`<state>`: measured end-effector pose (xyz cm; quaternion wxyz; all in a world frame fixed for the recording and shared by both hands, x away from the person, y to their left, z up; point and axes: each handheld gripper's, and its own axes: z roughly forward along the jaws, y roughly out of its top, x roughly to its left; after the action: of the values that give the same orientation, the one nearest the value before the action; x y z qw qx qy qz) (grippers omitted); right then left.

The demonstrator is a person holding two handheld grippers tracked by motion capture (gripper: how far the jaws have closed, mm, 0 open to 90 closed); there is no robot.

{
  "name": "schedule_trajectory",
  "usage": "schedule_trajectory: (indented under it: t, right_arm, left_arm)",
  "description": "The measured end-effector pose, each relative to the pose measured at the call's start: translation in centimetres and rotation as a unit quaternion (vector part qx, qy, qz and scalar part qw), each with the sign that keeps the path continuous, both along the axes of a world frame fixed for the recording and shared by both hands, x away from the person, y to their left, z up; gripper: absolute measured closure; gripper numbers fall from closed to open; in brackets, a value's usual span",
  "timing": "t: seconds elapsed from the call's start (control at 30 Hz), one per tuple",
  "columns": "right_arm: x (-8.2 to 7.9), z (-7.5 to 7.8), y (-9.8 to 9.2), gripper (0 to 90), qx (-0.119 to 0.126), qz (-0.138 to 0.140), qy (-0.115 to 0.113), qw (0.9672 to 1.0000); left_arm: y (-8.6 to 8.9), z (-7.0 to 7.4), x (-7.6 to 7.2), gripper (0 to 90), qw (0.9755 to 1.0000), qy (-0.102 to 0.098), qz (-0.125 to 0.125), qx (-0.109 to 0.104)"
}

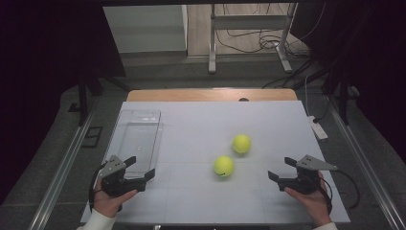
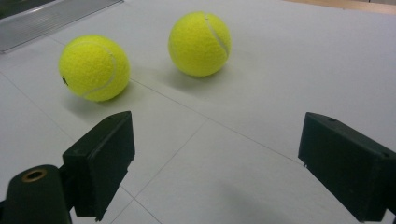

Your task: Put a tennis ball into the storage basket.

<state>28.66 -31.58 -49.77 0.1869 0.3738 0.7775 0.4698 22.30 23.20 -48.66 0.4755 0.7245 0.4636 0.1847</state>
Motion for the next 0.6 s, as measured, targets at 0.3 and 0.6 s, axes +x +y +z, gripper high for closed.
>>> schedule_trajectory:
  t: [0.3,0.6]
  right_arm:
    - [-0.24,0.19,0.4,11.7,-0.004,0.001,-0.001,1.0]
    - [0.19,0.16,0.62,11.9,-0.009,0.0,-0.001,1.0]
  left_arm:
    - [-0.27,-0.12,-0.36,11.5,1.0,0.002,0.002,0.008]
    - [-0.15,0.06,-0.35,11.2,0.9999,0.006,0.001,0.009]
